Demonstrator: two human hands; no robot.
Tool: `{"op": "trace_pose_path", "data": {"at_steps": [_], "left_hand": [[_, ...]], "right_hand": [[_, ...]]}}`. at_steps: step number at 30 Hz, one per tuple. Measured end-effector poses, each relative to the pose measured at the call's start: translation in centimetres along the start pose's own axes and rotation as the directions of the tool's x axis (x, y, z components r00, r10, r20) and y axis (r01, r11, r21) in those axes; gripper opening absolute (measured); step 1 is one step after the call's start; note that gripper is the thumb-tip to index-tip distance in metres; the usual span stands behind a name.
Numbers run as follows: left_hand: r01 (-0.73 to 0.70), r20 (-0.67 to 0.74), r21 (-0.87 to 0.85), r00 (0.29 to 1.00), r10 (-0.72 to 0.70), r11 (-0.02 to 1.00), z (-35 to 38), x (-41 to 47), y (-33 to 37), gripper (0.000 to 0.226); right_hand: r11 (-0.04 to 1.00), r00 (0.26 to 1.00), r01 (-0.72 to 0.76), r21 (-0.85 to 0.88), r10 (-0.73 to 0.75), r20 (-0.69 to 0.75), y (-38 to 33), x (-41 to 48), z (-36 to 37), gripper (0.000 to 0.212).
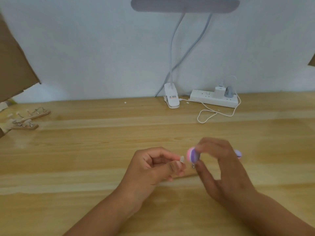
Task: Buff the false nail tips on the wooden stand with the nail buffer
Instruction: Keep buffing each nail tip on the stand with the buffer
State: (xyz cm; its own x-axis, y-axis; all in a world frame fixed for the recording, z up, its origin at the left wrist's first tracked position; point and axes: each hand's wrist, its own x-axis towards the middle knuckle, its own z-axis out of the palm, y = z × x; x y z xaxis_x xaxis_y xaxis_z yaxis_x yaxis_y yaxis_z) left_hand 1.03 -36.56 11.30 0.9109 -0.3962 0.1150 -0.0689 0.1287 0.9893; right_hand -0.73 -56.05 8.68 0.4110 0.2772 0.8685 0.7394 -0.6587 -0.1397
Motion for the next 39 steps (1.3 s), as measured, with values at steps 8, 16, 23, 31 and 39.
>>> {"op": "trace_pose_path", "data": {"at_steps": [8,16,23,31,39], "left_hand": [[0.046,0.002,-0.046,0.999,-0.046,0.998,-0.3,0.2,0.1,0.009],[0.083,0.048,-0.051,0.996,-0.081,0.995,-0.3,0.3,0.0,0.008],[0.109,0.101,-0.007,0.989,-0.108,0.994,0.0,0.3,0.0,0.013],[0.084,0.119,0.05,0.989,-0.09,0.995,0.1,0.3,-0.2,0.011],[0.115,0.207,0.034,0.971,-0.12,0.993,-0.2,0.2,0.2,0.014]], "right_hand": [[0.971,0.968,-0.22,-0.088,0.229,0.102,0.7,0.6,-0.4,0.041],[0.986,0.98,-0.112,-0.127,0.131,0.148,1.0,0.2,-0.3,0.036],[0.995,0.989,0.005,-0.096,0.009,0.149,-0.8,0.3,-0.1,0.022],[0.99,0.987,-0.127,-0.065,0.133,0.096,0.7,0.4,-0.6,0.035],[0.987,0.98,-0.114,-0.115,0.13,0.148,1.4,0.5,-1.1,0.043]]}}
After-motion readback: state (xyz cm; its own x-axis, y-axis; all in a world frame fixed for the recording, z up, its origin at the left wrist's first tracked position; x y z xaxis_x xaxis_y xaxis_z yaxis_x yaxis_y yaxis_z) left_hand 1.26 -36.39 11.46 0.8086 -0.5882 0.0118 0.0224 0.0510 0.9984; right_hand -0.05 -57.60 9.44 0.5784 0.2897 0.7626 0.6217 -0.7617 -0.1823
